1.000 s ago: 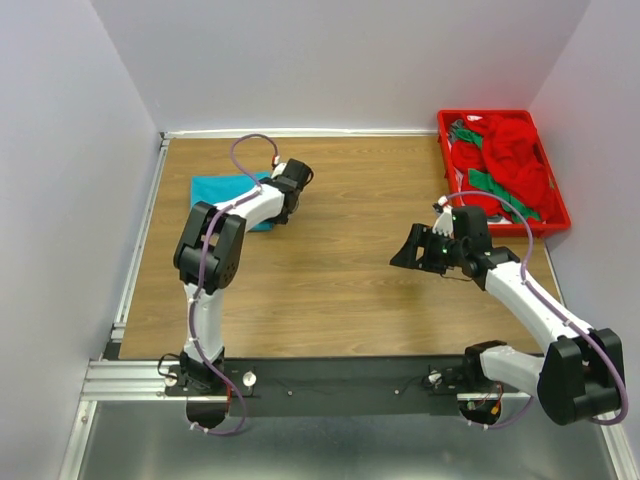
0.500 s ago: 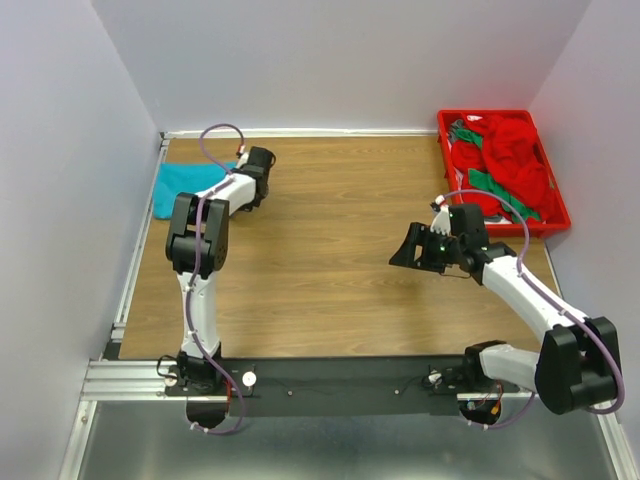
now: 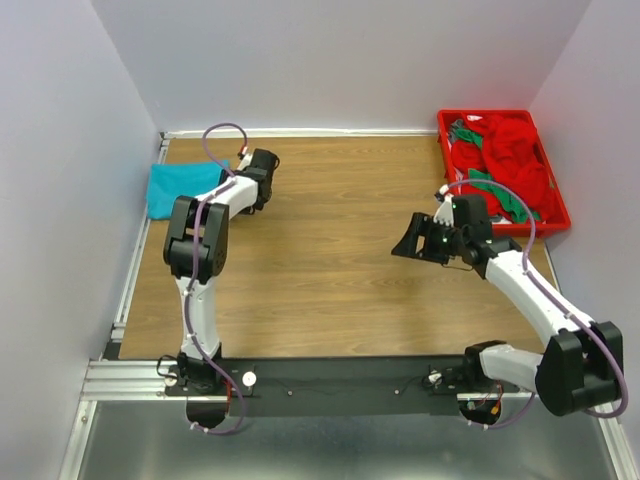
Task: Fold and stack the t-shirts
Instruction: Neatly place the folded tshirt to the corner, then reset both grippers
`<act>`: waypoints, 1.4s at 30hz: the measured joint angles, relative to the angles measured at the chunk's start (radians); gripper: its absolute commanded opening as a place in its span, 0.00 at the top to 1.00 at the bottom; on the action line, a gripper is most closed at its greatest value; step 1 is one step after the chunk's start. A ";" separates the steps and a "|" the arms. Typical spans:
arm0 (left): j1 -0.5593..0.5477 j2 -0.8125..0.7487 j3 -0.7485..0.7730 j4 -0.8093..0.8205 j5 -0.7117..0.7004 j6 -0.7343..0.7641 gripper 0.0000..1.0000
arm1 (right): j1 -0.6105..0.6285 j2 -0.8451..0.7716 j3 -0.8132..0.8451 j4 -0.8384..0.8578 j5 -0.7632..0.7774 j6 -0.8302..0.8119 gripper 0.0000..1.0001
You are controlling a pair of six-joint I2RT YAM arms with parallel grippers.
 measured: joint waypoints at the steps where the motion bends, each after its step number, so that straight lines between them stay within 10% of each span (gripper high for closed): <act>1: -0.016 -0.029 -0.013 -0.014 0.003 -0.011 0.39 | 0.000 -0.013 0.013 -0.008 0.012 -0.001 0.16; 10: -0.267 -0.750 -0.228 0.031 0.232 -0.179 0.38 | 0.000 -0.274 0.244 -0.140 0.311 -0.035 0.03; 13: -0.267 -1.059 -0.318 0.061 0.270 -0.219 0.19 | 0.000 -0.380 0.294 -0.166 0.436 -0.069 0.00; 20: -0.254 -1.571 -0.361 0.052 0.249 -0.241 0.10 | 0.000 -0.605 0.309 -0.187 0.641 -0.130 0.00; 42: -0.253 -1.981 -0.500 0.099 0.083 -0.231 0.01 | 0.000 -0.829 0.257 -0.203 0.783 -0.178 0.00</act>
